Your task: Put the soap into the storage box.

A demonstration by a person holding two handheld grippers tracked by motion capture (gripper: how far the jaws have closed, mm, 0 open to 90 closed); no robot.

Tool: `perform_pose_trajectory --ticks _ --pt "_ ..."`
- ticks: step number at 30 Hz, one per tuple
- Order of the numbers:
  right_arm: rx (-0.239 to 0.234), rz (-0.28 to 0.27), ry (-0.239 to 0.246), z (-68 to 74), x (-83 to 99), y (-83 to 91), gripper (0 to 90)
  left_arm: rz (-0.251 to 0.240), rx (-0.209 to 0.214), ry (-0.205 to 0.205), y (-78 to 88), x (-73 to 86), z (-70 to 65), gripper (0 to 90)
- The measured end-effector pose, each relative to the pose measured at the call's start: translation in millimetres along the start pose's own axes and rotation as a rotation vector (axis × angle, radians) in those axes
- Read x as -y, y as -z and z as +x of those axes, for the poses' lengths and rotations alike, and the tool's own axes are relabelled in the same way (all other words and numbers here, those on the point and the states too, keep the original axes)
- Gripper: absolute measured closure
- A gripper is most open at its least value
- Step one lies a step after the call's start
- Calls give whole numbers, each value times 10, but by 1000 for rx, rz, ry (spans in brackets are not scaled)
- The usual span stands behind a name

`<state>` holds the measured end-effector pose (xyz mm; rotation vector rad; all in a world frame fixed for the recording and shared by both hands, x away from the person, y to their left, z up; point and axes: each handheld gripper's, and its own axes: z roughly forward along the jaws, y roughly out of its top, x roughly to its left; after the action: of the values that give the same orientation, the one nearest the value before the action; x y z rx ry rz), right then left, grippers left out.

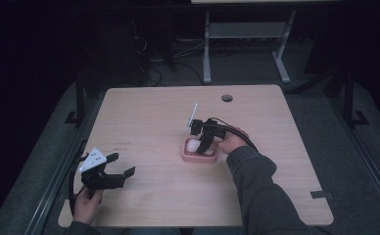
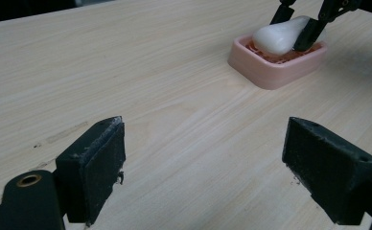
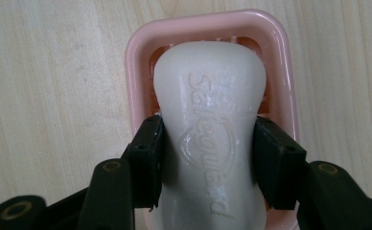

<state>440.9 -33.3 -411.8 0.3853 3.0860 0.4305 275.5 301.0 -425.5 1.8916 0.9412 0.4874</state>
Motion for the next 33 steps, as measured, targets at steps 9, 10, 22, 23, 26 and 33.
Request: perform_pose_trajectory --ticks 9,10,22,23,26,33 --pt "2 10 -8 -16 -1 -41 487 0 1 2 0 -1 3 145" --pt "1 10 -6 -19 -1 -45 487 -1 1 2 0 -1 2 146" --pt "6 8 -4 -23 -16 -70 486 0 1 2 0 -2 3 145" --pt "7 9 -4 -23 -17 -70 486 -1 1 1 0 -2 4 145" --pt "12 10 -3 -24 -19 -70 486 -1 0 1 0 -2 5 145" --pt "16 13 -4 -26 -13 -68 485 0 1 1 0 -3 2 145"
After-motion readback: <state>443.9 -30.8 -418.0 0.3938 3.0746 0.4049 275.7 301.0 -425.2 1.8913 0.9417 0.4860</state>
